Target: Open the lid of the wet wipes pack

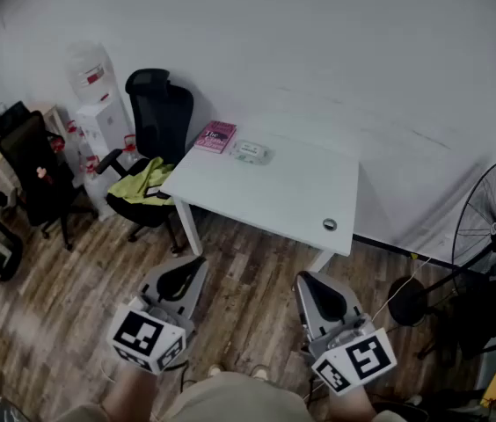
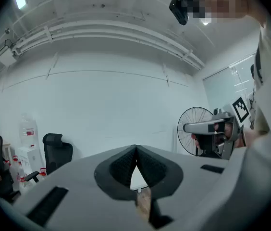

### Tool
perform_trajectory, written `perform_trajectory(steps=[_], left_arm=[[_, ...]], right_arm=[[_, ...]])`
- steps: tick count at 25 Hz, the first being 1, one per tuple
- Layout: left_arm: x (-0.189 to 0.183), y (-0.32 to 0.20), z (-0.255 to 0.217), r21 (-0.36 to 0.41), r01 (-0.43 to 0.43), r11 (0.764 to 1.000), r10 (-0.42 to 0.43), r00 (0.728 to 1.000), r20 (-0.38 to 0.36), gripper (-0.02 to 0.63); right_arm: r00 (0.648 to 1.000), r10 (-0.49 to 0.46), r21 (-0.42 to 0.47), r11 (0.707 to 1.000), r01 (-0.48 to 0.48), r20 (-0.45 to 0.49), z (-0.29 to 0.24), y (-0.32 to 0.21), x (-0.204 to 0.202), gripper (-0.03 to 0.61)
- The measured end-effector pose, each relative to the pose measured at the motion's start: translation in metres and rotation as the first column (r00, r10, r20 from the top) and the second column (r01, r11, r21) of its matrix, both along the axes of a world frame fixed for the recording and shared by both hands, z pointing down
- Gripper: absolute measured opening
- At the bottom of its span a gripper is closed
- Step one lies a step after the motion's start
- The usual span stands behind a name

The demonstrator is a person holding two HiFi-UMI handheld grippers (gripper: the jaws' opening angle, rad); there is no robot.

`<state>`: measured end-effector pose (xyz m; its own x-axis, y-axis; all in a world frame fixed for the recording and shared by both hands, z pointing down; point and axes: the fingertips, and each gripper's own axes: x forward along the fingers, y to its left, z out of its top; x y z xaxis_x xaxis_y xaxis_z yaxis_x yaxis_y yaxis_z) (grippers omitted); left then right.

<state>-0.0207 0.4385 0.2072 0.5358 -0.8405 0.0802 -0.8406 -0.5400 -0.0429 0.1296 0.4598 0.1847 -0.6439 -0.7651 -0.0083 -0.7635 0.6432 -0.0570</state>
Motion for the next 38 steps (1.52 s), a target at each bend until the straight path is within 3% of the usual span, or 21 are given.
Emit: perform_trajectory(steps=[6, 17, 18, 20, 22, 32, 38], left_arm=[[0.002, 0.000, 0.001, -0.012, 0.019, 1.000, -0.019, 1.000, 0.004, 0.021], [0.021, -0.004, 0.008, -0.011, 0.024, 1.000, -0.024, 1.000, 0.016, 0.021], [0.024, -0.004, 0.008, -0.010, 0.024, 1.000, -0.023, 1.000, 0.019, 0.020], [0.033, -0.002, 0.009, -0.010, 0.024, 1.000, -0.024, 0.999, 0.030, 0.021], [0.042, -0.002, 0.008, -0.004, 0.028, 1.000, -0.027, 0.999, 0.043, 0.021], [0.072, -0.007, 0.015, -0.026, 0.067, 0.997, -0.065, 0.997, 0.051, 0.021], [0.068, -0.010, 0.015, -0.034, 0.093, 0.995, -0.092, 0.995, 0.049, 0.021]], right_arm=[[1.000, -0.003, 0.004, 1.000, 0.003, -0.028, -0.001, -0.003, 0.008, 0.023], [0.999, -0.034, 0.040, 0.999, 0.033, 0.030, -0.004, 0.000, 0.026, 0.025], [0.999, -0.028, 0.040, 0.999, 0.027, 0.043, -0.003, -0.001, 0.031, 0.034], [0.998, -0.019, 0.037, 0.999, 0.017, 0.054, 0.001, -0.002, 0.040, 0.166], [0.999, -0.007, 0.036, 0.999, 0.005, 0.045, 0.004, -0.006, 0.050, 0.202], [0.999, -0.034, -0.027, 0.999, 0.034, 0.006, 0.031, -0.016, 0.086, 0.204], [0.999, -0.044, -0.021, 0.999, 0.043, -0.025, 0.033, -0.026, 0.088, 0.204]])
